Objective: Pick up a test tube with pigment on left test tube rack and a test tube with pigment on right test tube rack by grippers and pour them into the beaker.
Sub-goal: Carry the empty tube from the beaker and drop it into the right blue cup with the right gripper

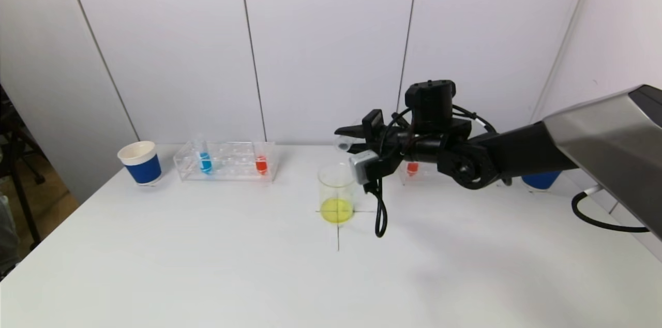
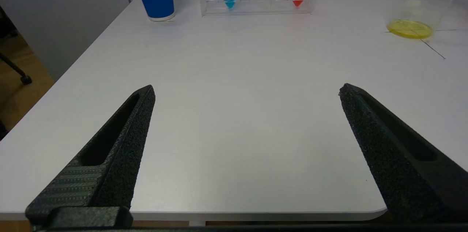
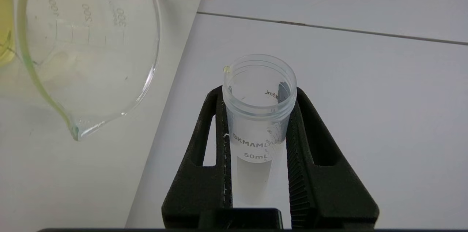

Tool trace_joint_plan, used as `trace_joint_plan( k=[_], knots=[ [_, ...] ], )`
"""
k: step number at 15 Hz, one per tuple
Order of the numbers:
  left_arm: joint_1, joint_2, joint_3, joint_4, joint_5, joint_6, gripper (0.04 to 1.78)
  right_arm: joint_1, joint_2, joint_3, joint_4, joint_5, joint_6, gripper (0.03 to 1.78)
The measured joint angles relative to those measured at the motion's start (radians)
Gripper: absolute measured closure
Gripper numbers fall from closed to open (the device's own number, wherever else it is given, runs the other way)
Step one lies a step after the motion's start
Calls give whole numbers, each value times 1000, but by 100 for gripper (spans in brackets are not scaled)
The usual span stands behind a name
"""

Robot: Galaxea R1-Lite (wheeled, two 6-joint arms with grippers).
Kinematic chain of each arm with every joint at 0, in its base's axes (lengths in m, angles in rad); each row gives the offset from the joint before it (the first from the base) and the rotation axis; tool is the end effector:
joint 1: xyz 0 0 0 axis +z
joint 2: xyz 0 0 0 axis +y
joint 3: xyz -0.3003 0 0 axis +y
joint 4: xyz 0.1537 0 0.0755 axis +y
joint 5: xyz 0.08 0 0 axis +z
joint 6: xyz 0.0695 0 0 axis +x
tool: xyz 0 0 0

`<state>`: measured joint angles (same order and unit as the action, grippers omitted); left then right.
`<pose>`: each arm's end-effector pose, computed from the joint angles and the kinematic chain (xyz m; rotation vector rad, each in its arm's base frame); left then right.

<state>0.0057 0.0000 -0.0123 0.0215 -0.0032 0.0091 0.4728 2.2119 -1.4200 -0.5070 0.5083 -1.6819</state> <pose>0.0020 -0.0002 0.0760 0.0091 0.0092 0.0025 0.4087 0.2470 0.1448 -1.5146 -0.5902 0.9724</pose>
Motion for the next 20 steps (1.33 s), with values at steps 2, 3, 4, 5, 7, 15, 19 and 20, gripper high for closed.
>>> trace_joint_plan(
  k=[2,3,4,5,7,15,19,20],
  knots=[
    [0,0,0,1,0,0,6,1,0,14,-27,8,52,133],
    [0,0,0,0,0,0,6,3,0,18,-31,13,86,133],
    [0,0,0,1,0,0,6,5,-1,21,-33,16,120,133],
    [0,0,0,0,0,0,6,8,-3,23,-33,16,151,133],
    [0,0,0,0,0,0,6,11,-7,23,-33,16,218,133],
    [0,0,0,0,0,0,6,45,-20,5,-188,-38,629,133],
    [0,0,0,0,0,0,6,71,-40,-4,-288,-142,882,133],
    [0,0,0,0,0,0,6,79,-51,-4,-299,-172,942,133]
  ],
)
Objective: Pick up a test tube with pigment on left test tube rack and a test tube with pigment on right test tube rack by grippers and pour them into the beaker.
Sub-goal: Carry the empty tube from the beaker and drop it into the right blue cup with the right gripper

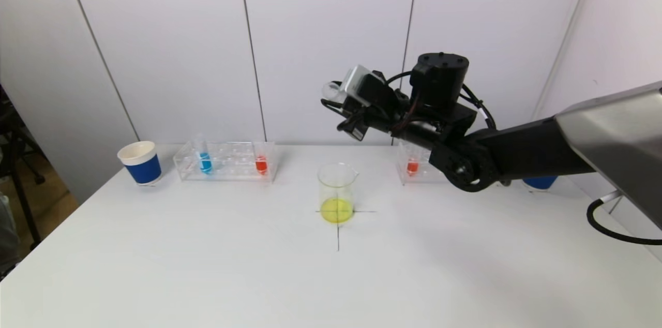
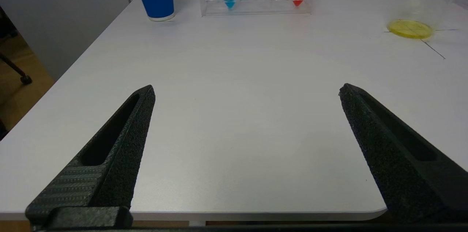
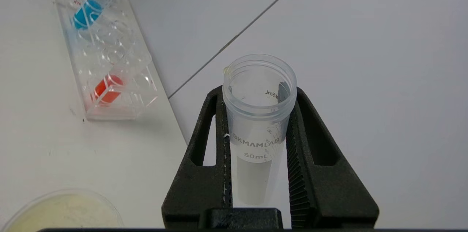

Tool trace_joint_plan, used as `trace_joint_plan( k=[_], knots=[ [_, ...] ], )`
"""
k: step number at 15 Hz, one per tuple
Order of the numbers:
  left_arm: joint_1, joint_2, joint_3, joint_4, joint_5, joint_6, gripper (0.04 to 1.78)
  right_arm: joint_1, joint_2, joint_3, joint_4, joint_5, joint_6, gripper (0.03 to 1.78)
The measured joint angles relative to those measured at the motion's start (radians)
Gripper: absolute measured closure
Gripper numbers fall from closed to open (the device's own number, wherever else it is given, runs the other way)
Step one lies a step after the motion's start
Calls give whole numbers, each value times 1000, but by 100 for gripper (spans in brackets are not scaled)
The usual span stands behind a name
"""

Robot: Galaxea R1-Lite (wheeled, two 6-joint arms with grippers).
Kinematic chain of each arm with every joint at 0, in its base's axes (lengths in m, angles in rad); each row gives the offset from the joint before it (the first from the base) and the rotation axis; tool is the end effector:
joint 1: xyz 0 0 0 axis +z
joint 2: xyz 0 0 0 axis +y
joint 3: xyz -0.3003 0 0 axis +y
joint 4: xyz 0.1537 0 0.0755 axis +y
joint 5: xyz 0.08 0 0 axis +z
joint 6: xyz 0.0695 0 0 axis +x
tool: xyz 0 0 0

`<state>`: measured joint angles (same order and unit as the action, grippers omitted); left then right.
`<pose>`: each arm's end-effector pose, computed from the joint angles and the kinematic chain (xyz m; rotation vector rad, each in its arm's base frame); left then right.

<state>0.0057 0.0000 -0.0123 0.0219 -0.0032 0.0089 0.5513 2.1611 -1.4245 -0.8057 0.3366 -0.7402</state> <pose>0.0020 -0.0002 0.0759 0.0089 0.0096 0.0025 0.3943 0.2694 0.2122 -0.6821 -0.3955 0.8189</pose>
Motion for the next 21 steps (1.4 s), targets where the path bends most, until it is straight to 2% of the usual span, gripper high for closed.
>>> trace_joint_plan(
  k=[4,8,10,13,16,21],
  knots=[
    [0,0,0,0,0,0,6,26,-57,-5,-10,-133,206,133],
    [0,0,0,0,0,0,6,31,-91,-30,-5,-256,353,133],
    [0,0,0,0,0,0,6,20,-111,-36,6,-279,403,133],
    [0,0,0,0,0,0,6,-25,-144,-49,13,-319,417,133],
    [0,0,0,0,0,0,6,-77,-186,-56,52,-328,468,133],
    [0,0,0,0,0,0,6,-201,-272,-58,160,-376,570,133]
  ],
)
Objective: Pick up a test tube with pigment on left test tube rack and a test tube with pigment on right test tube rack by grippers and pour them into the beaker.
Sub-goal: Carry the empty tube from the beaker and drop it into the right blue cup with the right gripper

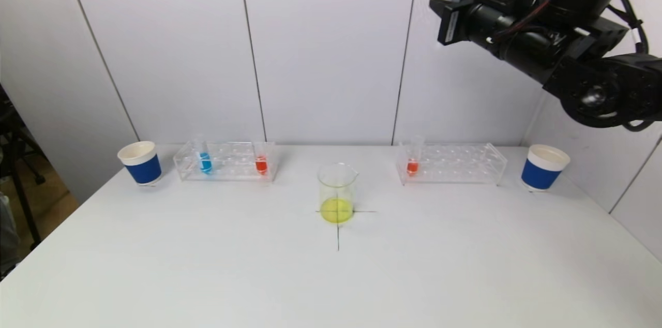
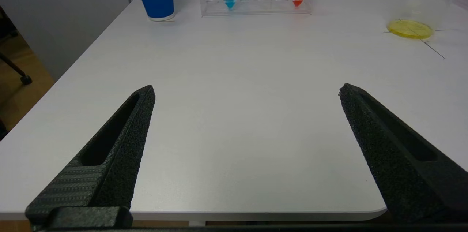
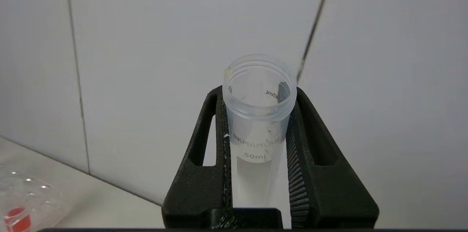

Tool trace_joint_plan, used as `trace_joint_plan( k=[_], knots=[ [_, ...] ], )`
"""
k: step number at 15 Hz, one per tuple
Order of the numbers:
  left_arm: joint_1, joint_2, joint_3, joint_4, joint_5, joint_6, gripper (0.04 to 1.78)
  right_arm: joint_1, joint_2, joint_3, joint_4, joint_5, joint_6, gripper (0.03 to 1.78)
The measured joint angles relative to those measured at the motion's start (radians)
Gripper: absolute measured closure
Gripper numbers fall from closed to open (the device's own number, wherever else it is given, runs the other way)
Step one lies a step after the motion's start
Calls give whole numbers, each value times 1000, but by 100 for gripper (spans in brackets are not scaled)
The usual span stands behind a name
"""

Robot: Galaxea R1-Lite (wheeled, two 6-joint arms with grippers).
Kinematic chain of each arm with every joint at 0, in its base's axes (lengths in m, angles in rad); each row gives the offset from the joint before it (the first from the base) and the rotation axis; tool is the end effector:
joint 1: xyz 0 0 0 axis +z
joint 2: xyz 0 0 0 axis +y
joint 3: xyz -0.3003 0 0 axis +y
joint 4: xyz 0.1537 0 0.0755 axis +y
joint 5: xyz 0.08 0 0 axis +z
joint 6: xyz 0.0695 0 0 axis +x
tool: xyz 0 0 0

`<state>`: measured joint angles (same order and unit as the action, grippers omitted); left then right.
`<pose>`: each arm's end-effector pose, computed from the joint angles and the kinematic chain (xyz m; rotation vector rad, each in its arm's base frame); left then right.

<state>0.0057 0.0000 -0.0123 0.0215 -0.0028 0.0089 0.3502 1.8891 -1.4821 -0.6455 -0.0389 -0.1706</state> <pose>0.0020 -0.0002 0.0760 0.0089 0.0092 0.0029 0.3863 0.1382 0.3290 -0.1222 -0.2606 0.2888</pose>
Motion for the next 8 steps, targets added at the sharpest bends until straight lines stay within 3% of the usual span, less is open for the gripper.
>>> trace_joint_plan(
  k=[8],
  knots=[
    [0,0,0,1,0,0,6,-212,-114,14,120,-6,109,133]
  ],
)
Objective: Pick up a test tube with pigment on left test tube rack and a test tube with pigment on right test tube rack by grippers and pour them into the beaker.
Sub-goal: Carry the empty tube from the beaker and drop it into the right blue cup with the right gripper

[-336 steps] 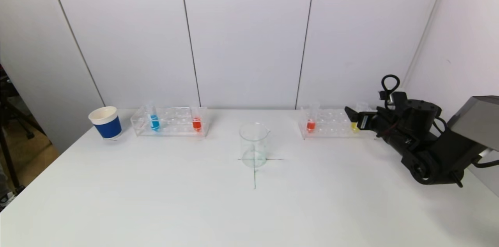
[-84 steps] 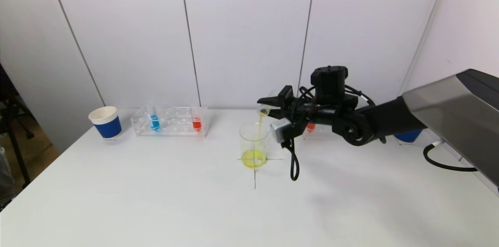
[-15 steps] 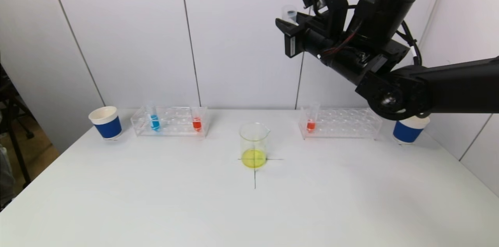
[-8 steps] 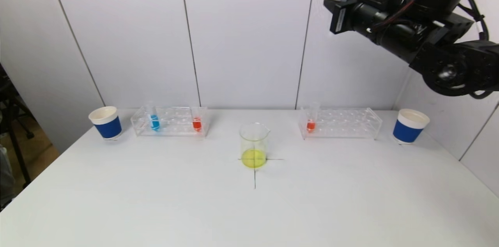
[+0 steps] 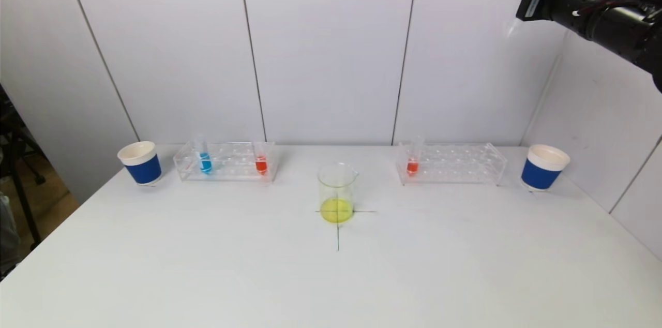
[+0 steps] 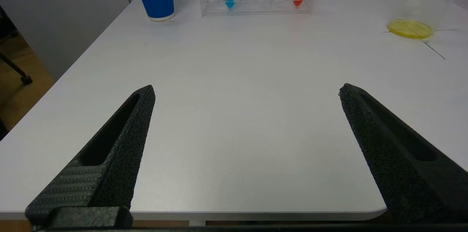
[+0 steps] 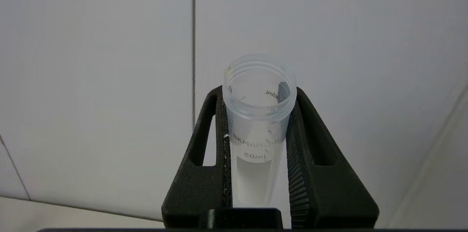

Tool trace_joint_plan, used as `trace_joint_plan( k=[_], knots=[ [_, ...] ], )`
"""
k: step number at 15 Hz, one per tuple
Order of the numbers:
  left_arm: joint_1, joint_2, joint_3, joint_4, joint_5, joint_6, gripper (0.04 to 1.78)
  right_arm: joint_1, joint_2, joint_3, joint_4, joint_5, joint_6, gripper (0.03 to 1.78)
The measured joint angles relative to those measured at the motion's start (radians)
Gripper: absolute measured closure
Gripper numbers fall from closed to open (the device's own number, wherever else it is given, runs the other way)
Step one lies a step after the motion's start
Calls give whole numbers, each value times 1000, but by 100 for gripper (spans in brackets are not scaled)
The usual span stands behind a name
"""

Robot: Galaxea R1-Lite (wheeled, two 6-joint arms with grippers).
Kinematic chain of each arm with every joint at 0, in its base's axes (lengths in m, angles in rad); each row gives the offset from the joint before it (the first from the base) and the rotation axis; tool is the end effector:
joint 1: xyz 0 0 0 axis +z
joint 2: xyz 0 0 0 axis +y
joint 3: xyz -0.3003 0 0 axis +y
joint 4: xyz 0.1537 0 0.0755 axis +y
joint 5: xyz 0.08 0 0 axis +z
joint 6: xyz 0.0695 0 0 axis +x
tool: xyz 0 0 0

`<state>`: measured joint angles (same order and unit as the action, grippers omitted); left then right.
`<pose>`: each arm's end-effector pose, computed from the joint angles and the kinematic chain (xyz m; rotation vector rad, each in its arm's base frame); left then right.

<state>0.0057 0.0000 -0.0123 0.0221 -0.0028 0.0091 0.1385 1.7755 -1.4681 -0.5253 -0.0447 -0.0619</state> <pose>0.0020 -0.0002 0.0759 0.0091 0.0098 0.0029 0.3731 0.0489 0.3518 -0.0417 -0.2199 0.0867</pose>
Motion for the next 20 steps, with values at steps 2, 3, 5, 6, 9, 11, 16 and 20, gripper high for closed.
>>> trace_joint_plan(
  k=[2,3,5,6,9,11,16,20],
  knots=[
    [0,0,0,0,0,0,6,-38,-14,4,22,0,27,133],
    [0,0,-1,0,0,0,6,-57,-20,7,31,0,38,133],
    [0,0,-1,0,0,0,6,-89,-27,16,33,0,50,133],
    [0,0,-1,0,0,0,6,-110,-28,24,34,0,61,133],
    [0,0,0,0,0,0,6,-165,-31,46,60,0,109,133],
    [0,0,0,0,0,0,6,-196,-32,58,84,1,136,133],
    [0,0,0,0,0,0,6,-279,2,89,87,3,157,133],
    [0,0,0,-1,0,0,6,-348,74,95,75,11,163,133]
  ],
)
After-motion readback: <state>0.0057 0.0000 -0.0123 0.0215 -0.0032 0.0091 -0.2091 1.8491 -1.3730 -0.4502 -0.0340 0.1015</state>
